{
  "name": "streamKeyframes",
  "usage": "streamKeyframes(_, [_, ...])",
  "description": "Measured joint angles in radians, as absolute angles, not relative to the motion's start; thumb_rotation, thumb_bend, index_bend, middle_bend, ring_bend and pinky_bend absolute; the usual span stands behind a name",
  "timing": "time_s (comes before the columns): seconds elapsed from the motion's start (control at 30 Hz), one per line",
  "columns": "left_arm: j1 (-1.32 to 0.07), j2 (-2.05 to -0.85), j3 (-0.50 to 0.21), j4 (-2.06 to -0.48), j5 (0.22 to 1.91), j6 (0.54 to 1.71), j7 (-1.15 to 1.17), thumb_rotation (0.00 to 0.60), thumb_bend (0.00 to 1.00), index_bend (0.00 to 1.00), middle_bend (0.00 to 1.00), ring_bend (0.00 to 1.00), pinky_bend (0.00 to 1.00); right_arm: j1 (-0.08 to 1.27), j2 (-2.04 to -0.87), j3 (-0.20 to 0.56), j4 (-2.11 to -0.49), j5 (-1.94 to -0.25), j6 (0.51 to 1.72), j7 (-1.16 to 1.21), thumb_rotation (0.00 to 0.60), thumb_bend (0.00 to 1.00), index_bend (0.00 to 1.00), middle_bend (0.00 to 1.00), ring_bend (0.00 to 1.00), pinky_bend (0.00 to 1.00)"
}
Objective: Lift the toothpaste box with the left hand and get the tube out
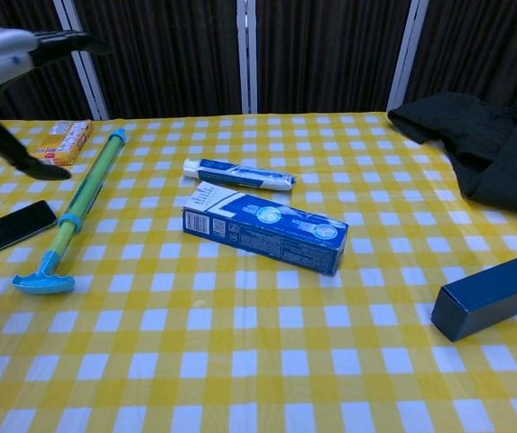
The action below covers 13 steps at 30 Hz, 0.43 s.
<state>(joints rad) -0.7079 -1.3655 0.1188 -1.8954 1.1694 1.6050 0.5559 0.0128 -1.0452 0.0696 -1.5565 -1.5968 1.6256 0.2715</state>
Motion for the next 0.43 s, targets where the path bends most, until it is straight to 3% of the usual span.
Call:
streamKeyframes(0.27, [-0.439, -1.414, 0.240, -1.694, 1.352, 1.833, 0.464, 0.600, 0.09, 0.01, 0.00, 0.00, 0.00, 0.015, -1.067, 0.056, -1.572, -1.634, 1.633, 0.178, 0.600, 0.07, 0.06, 0.00, 0.00, 0.00])
streamKeyframes(0.43, [-0.306, -1.435, 0.266, -1.581, 1.392, 1.879, 0.363, 0.600, 0.09, 0.01, 0.00, 0.00, 0.00, 0.015, -1.084, 0.044, -1.580, -1.657, 1.635, 0.130, 0.600, 0.07, 0.06, 0.00, 0.00, 0.00])
